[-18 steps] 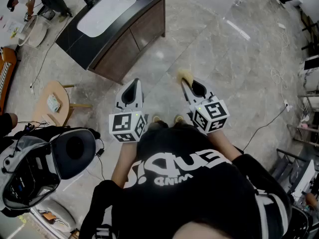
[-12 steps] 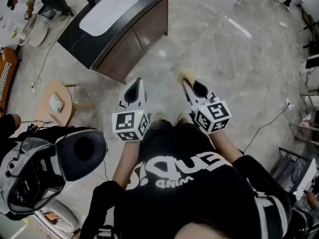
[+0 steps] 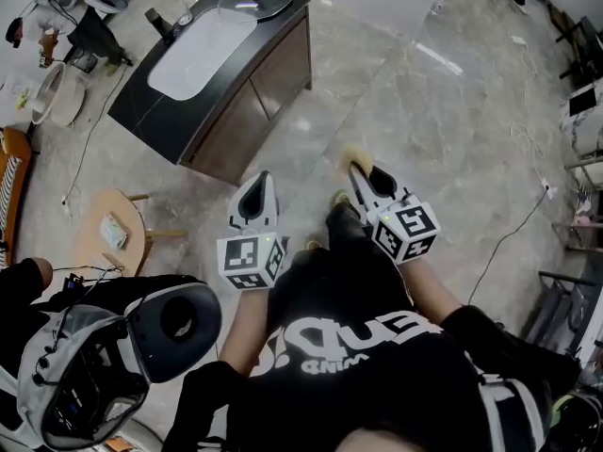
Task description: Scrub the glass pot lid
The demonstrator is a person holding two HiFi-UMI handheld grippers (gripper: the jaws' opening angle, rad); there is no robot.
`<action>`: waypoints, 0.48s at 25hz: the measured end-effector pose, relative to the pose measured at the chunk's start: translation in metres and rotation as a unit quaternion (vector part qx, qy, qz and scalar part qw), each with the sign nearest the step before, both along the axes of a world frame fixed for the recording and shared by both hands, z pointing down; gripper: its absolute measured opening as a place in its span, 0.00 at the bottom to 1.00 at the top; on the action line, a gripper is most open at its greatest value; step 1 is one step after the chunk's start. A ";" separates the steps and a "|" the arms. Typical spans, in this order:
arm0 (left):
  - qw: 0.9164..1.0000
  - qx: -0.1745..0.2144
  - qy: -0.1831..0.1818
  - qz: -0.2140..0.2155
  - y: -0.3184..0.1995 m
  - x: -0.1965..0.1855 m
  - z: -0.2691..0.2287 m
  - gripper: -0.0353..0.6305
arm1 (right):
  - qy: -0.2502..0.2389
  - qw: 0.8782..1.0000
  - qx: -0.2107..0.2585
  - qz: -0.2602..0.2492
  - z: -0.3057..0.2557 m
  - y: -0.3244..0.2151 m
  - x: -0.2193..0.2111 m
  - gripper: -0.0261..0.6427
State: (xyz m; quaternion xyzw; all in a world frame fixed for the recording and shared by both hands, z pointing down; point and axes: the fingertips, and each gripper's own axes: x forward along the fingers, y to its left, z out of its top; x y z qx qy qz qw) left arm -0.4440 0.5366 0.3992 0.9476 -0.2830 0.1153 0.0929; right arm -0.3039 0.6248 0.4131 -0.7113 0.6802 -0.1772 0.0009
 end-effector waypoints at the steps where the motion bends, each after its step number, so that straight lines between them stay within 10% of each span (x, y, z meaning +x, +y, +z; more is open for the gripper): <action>1: 1.000 0.001 0.000 0.002 -0.002 0.002 -0.001 0.07 | 0.002 1.000 0.000 0.003 -0.001 -0.002 0.003 0.11; 12: 1.000 0.009 0.004 -0.001 -0.046 0.031 0.005 0.07 | 0.007 1.000 -0.003 0.004 0.011 -0.036 0.035 0.11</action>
